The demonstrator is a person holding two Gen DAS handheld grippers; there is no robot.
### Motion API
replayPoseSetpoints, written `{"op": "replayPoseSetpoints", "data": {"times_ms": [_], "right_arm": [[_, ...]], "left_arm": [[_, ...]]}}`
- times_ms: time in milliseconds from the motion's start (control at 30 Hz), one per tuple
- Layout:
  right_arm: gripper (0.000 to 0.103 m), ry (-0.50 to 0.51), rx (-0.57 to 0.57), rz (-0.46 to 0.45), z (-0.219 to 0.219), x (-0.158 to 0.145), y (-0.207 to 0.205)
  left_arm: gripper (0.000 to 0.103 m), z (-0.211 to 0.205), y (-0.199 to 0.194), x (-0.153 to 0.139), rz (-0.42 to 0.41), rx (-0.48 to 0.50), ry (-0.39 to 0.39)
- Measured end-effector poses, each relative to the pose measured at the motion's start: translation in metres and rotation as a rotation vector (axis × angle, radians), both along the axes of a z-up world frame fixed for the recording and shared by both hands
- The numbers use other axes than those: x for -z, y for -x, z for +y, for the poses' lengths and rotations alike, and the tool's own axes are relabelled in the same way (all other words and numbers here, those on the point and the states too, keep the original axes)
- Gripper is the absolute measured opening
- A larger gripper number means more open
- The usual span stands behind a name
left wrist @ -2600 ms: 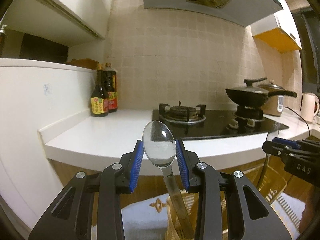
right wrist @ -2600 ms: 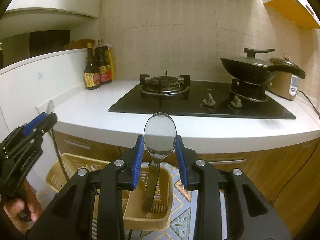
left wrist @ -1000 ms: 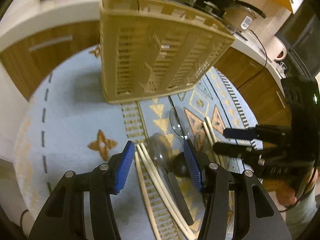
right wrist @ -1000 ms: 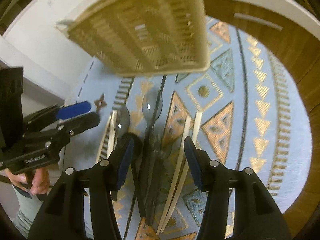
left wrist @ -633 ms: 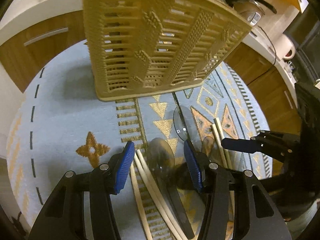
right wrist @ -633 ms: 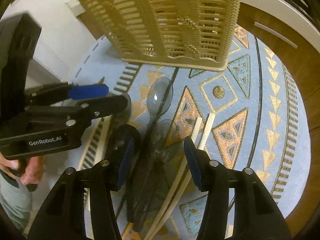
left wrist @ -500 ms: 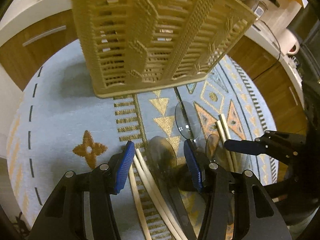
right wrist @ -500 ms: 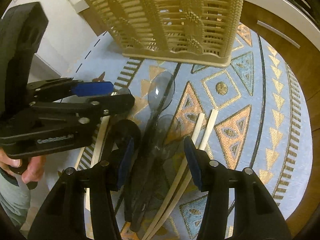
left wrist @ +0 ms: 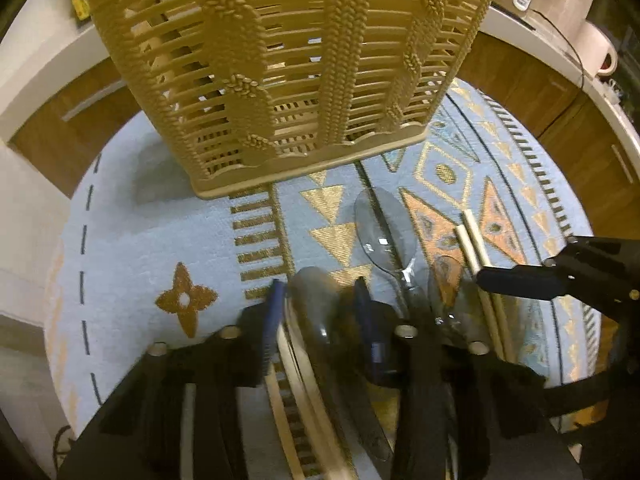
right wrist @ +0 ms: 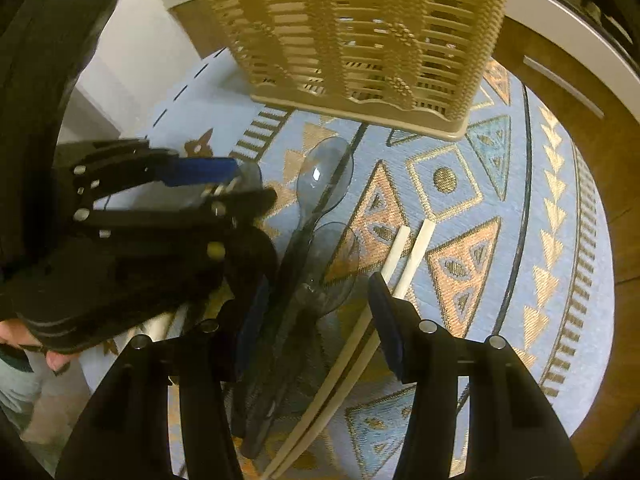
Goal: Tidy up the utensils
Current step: 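Lower the left gripper onto another clear spoon and close on it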
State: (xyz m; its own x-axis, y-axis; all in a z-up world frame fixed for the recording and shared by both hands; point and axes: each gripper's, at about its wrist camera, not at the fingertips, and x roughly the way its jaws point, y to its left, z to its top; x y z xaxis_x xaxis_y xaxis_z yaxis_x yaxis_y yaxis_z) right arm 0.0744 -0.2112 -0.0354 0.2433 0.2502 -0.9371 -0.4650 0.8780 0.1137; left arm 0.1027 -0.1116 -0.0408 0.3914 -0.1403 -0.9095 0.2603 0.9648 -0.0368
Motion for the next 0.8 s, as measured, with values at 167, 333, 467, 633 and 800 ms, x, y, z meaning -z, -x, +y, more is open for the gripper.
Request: {"op": "replayPoseSetpoints", "data": {"times_ms": [167, 333, 467, 633, 800], "right_arm": [[0.048, 0.025, -0.02, -0.008, 0.009, 0.0, 0.002], [0.035, 0.054, -0.024, 0.008, 0.016, 0.001, 0.003], [0.035, 0.068, -0.019, 0.004, 0.027, 0.004, -0.004], [0.035, 0.077, -0.015, 0.032, 0.038, 0.009, -0.013], [0.03, 0.057, 0.007, 0.054, 0.039, 0.012, -0.019]], "left_arm": [[0.029, 0.006, -0.001, -0.005, -0.008, -0.01, 0.085], [0.028, 0.025, 0.002, -0.026, -0.035, -0.022, 0.181], [0.028, 0.032, 0.002, -0.036, -0.048, -0.02, 0.195], [0.028, 0.043, 0.008, -0.043, -0.057, -0.02, 0.203], [0.028, 0.051, 0.01, -0.043, -0.066, -0.019, 0.208]]}}
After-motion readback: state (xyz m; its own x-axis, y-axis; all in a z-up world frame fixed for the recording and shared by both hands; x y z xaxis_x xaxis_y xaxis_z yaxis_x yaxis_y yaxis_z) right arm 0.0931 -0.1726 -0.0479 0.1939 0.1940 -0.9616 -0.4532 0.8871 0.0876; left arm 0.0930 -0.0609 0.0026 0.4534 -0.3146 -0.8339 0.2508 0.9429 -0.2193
